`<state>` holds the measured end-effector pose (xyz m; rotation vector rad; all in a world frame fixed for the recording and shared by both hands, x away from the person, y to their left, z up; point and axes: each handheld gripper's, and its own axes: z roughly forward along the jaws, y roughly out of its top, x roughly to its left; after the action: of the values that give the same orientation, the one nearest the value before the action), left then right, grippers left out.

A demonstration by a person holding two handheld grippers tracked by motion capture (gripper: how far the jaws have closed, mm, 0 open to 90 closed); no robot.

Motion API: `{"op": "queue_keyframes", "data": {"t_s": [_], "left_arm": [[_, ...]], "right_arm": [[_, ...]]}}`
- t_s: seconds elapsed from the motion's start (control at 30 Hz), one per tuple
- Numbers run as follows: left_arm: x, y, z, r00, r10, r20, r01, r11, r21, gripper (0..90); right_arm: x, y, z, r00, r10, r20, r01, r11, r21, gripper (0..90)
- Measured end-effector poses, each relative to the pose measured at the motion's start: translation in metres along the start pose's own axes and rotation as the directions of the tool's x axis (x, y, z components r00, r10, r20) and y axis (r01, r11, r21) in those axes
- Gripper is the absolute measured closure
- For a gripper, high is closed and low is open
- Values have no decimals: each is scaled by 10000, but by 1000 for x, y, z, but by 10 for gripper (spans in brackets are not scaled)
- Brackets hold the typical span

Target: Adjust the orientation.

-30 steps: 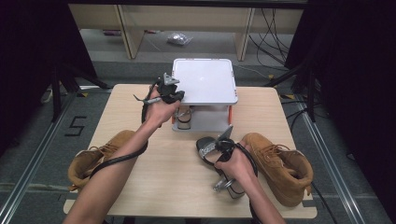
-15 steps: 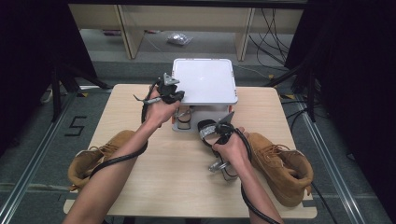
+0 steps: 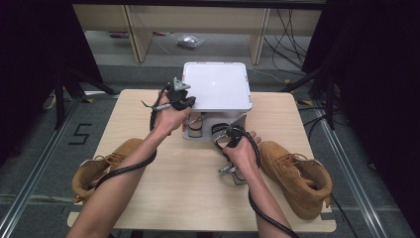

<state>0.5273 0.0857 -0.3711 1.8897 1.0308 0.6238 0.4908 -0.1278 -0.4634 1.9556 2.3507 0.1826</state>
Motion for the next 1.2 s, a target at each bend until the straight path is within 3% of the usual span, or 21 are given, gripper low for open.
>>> {"op": "queue_keyframes", "data": {"t_s": [0.1, 0.17, 0.2, 0.37, 0.5, 0.53, 0.57, 0.6, 0.67, 0.73, 0.77, 0.8, 0.83, 0.87, 1.03, 1.2], "left_arm": [[0, 0, 0, 10000, 71, -2, -71, 10000, 62, 895], [1, 0, -1, 9999, 156, 8, -156, 9998, 129, 896], [1, 0, -1, 9999, 164, 12, -164, 9998, 126, 896], [1, 0, -1, 9999, 162, -7, -162, 9998, 144, 896], [0, 0, -1, 9998, 204, -5, -204, 9997, 129, 896], [1, 0, -1, 9998, 206, -2, -206, 9997, 132, 896], [1, 0, -1, 9998, 200, 7, -200, 9997, 136, 896], [1, 1, -1, 9998, 207, -13, -206, 9997, 164, 896], [0, 1, -1, 9998, 211, -16, -210, 9996, 166, 895], [0, 1, -1, 9998, 217, -4, -217, 9997, 140, 896], [0, 1, -1, 9997, 225, -7, -225, 9996, 147, 896], [0, 1, -1, 9997, 224, -11, -224, 9996, 150, 896], [0, 1, -1, 9998, 221, -25, -221, 9996, 177, 896], [0, 1, -1, 9997, 225, -29, -224, 9996, 174, 896], [0, 1, -1, 9998, 221, -12, -221, 9996, 151, 896], [1, 0, -1, 9998, 218, 5, -218, 9997, 148, 896]], "right_arm": [[-1, 2, 2, 9999, 120, 89, -120, 9999, -67, 427], [1, 3, 3, 9986, 525, 22, -526, 9986, 89, 426], [0, 4, 4, 9994, 324, 90, -324, 9995, 48, 426], [0, 5, 7, 9985, 516, -188, -516, 9987, 10, 425], [0, 4, 5, 9993, 362, 80, -362, 9993, -74, 416], [2, 3, 5, 9983, 577, -3, -577, 9983, -82, 410], [-6, 3, 5, 9994, -230, -276, 219, 9989, -416, 398], [-4, 1, 3, 9999, -114, -85, 107, 9974, -713, 379], [-3, -2, -4, 9998, -120, -153, 108, 9968, -786, 376], [-3, -6, -13, 9992, -97, -384, 61, 9957, -928, 373], [-7, -8, -14, 9976, -431, -542, 369, 9930, -1118, 374], [-4, -8, -17, 9978, 62, -663, -130, 9945, -1036, 374], [-6, -10, -20, 9967, -188, -785, 97, 9933, -1147, 375], [-4, -13, -25, 9986, -97, -528, 27, 9915, -1303, 384], [-7, -23, -42, 9976, -326, -603, 233, 9886, -1488, 506], [-12, -34, -56, 9927, -507, -1095, 331, 9870, -1570, 692]]}}
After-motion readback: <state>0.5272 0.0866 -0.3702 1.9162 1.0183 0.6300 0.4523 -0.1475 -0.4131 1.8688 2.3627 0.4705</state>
